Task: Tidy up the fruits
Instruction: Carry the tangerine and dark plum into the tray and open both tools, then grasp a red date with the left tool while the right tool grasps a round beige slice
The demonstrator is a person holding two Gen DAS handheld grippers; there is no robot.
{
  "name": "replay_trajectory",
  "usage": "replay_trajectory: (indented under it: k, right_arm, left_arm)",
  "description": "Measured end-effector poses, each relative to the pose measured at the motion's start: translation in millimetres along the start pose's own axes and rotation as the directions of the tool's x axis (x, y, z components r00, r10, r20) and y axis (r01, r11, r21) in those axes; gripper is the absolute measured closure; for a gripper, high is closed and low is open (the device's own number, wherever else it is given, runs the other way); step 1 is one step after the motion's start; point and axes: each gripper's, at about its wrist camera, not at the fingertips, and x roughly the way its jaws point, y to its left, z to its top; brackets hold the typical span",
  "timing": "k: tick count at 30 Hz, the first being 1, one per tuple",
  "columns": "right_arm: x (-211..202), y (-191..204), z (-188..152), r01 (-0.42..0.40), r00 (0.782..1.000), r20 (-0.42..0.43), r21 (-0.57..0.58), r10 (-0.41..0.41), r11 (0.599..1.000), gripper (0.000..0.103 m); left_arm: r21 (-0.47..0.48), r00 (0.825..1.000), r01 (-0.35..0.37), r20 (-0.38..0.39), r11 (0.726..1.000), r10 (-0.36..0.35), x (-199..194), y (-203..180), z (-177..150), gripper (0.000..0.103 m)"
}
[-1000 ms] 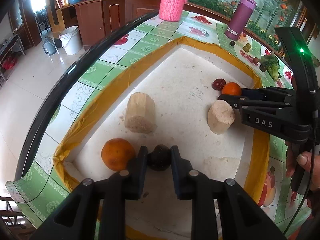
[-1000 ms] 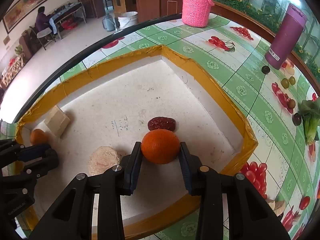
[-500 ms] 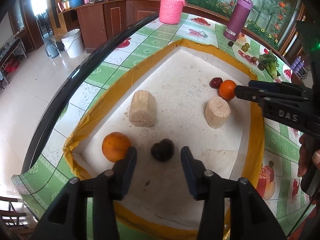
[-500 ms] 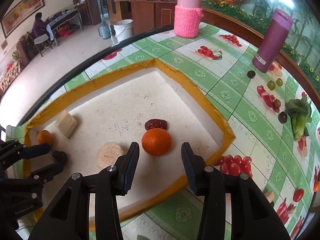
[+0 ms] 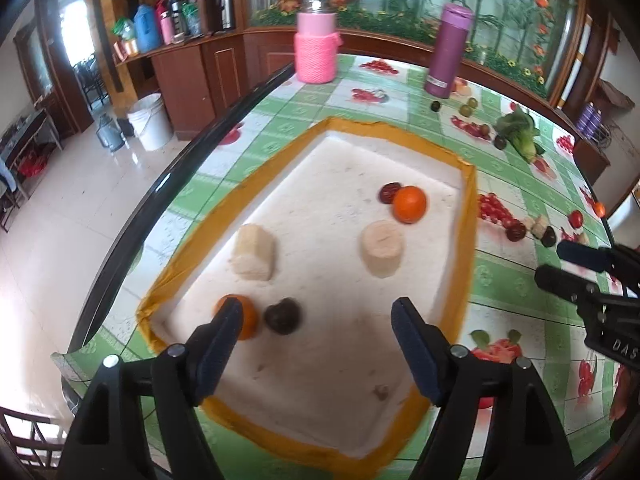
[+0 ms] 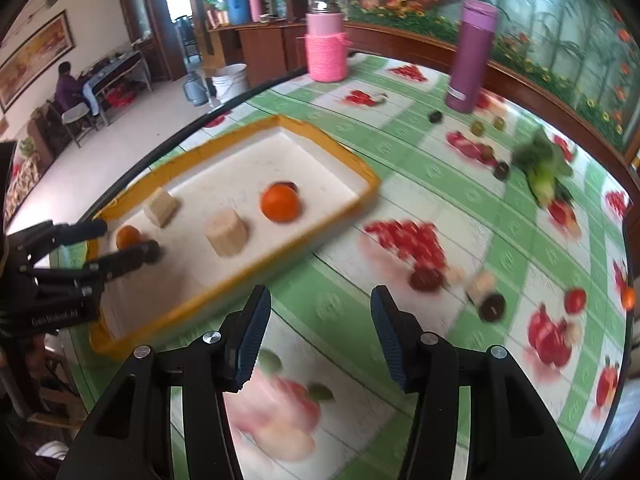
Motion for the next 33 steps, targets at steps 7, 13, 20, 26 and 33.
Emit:
replay_trajectory:
  k: [7,13,20,26,33]
  right_arm:
    - [-29,-67,-42,0.082,0.996,0.007,0.143,-0.084,0.986,0.045]
    - [-44,-139,-71,0.141,0.989,-0.001,0.282,-0.147,0.949,0.045]
    - [-27,-194,-80,0.146,0.989,-0.027,0.347,-0.146,0.927,0.044]
    - [-3,-227,-59,0.149,0.988,-0.011,0.361,-0.156,0.921,0.044]
    - [27,-240,-51,0.169,0.985,-0.030,0.316,-0.168,0.933,0.046]
  left_arm:
    - [0.115,0.999,0.042,0.008,0.992,-0.044,-5,-63,7,0.019]
    - [0.209,0.997,0.082,-0.022,0.974,-0.079,-2,-118,8,0.018]
    - [0.273,0.995,0.088,-0.063,0.958,-0.073,14,-161,11,0.018]
    - [0.306,0.996,0.051,-0.079,0.951,-0.028,29,-175,18,0.018]
    - [0.308,0.996,0.058,-0.089,0.950,-0.032,42,-183,27,0.018]
